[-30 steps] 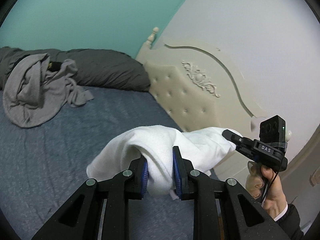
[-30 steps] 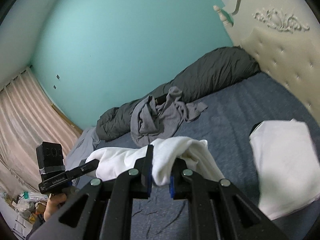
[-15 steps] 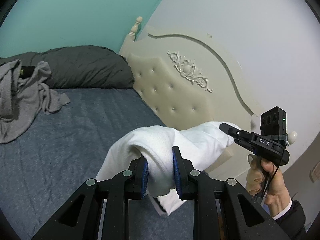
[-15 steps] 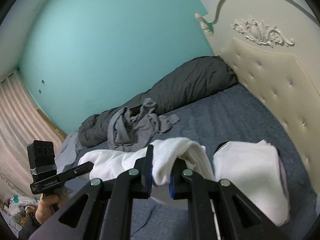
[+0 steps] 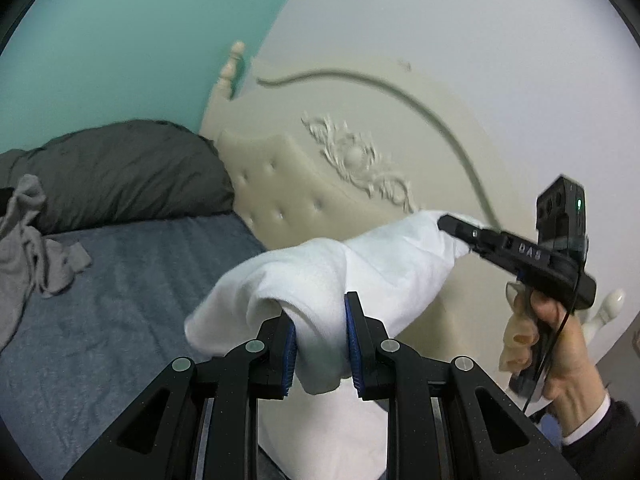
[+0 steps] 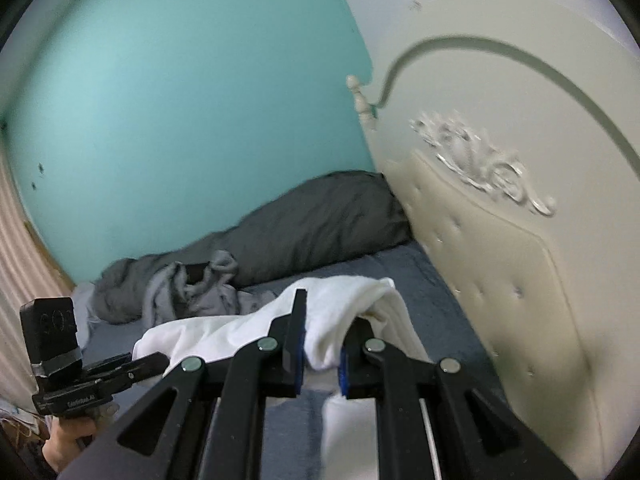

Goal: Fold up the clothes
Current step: 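Lift the folded shirt with both grippers and carry it onto the clothes stack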

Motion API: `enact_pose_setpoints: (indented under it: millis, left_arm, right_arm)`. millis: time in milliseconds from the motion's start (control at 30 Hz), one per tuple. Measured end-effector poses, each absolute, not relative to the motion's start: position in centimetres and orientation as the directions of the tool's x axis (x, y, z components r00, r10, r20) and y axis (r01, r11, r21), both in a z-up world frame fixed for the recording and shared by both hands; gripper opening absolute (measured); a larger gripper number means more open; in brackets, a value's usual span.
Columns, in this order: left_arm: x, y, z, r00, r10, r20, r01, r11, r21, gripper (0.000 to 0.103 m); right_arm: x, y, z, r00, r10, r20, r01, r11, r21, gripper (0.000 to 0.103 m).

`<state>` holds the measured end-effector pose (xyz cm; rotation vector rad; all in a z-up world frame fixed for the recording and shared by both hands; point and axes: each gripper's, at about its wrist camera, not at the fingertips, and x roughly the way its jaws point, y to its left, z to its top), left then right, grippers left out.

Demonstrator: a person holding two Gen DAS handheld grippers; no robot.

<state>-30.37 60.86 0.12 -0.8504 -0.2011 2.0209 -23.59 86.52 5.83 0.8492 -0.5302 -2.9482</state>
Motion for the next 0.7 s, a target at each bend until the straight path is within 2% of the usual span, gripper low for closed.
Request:
enact_pose_setpoints:
  millis: [167, 400, 700]
  left_arm:
    - [-28.4, 64.3, -9.7, -0.236, 0.774, -0.588, -0.653, -0.574, -0.493, 0.024]
    - [-23.3, 64.1, -15.3, -0.176, 0.768, -0.616, -0.615, -0.575, -0.541, 0.024]
    - [-17.6, 63.6, -20.7, -0.120, 0.764, -0.634, -0.558, -0.580, -0.594, 0.023]
  right_arm:
    - [-21.5, 89.5, -3.1, -0.781, -0.126, -0.611, -0.140, -0.919, 0.369, 0.011]
    - [-13.4, 91.7, -14.7, -0.696, -0.194, -0.691, -0.228, -0.853, 0.469, 0.011]
    - [-7.1, 92.1, -16.2, -0.721, -0.229, -0.654, -0.222, -0.818, 0.531, 0.011]
